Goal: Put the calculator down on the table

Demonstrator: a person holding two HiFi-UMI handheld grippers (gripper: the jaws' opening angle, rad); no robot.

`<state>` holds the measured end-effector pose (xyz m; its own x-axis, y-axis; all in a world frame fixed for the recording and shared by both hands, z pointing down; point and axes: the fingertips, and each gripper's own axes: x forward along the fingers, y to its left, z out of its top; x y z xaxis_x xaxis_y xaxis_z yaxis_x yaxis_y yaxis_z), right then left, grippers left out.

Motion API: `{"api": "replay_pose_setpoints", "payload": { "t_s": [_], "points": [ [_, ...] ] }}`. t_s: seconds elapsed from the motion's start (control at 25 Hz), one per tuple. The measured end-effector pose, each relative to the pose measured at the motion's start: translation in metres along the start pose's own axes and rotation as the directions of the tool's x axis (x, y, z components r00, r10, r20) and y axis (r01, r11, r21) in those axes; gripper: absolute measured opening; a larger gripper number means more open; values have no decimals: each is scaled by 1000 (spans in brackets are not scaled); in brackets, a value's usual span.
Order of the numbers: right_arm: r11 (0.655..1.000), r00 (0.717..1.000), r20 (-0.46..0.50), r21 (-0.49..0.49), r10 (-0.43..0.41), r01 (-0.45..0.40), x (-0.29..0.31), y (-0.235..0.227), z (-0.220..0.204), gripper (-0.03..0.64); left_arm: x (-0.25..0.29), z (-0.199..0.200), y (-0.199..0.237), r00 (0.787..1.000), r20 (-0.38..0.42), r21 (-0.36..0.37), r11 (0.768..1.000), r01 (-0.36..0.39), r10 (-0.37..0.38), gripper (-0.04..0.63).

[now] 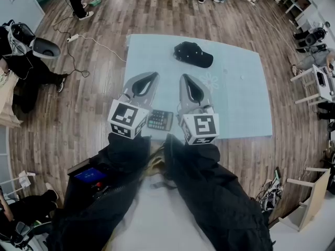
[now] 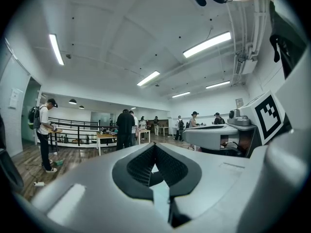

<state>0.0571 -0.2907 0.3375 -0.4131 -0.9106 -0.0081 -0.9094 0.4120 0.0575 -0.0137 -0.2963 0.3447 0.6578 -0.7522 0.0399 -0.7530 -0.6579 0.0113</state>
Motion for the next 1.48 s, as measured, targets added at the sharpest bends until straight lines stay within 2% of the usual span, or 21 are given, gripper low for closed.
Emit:
{"api": "replay_pose_setpoints", "payload": {
  "t_s": [0.88, 1.48],
  "points": [
    [1000, 1000, 3, 3, 10, -10, 5, 1, 0, 0, -3, 0, 5, 1000, 10, -17, 1000, -17, 17, -3],
    [999, 1000, 10, -33, 22, -21, 6, 5, 5, 0, -4, 2, 8, 1000, 13, -11, 1000, -25, 25, -3]
  ]
}}
